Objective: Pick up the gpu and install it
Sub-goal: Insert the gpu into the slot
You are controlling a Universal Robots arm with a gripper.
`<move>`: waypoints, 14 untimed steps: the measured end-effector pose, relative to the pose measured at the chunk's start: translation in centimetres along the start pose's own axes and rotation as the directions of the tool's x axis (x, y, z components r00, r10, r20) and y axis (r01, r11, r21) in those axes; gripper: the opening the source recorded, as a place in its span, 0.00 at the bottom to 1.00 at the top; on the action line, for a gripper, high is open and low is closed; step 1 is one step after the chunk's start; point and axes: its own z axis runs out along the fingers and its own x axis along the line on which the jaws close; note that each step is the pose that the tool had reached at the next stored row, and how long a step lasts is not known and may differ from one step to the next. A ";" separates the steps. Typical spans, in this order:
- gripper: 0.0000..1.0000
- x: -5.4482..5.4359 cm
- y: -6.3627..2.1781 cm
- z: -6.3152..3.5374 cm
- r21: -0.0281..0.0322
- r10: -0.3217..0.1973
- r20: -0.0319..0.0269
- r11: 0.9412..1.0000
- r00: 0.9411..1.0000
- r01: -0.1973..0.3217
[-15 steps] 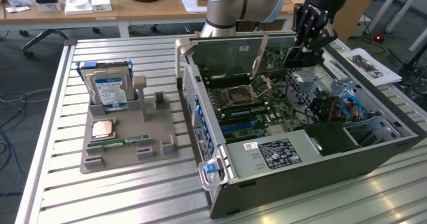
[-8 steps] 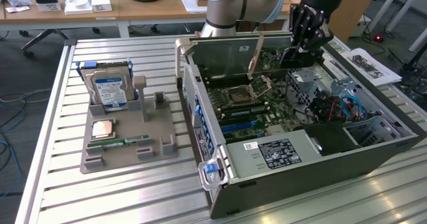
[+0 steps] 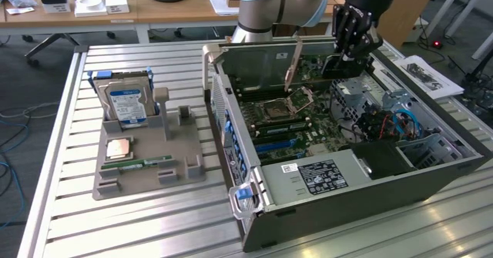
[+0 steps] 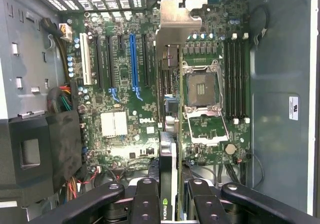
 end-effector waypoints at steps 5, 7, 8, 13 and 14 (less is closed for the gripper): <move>0.27 0.0 0.10 0.28 0.000 0.000 0.000 1.000 1.000 0.000; 0.27 0.0 0.11 0.34 0.000 0.000 0.000 1.000 1.000 0.000; 0.27 0.0 0.11 0.34 0.000 0.000 0.000 1.000 1.000 0.000; 0.27 0.0 0.13 0.41 0.000 0.000 0.000 1.000 1.000 0.000; 0.27 0.0 0.13 0.41 0.000 0.000 0.000 1.000 1.000 0.000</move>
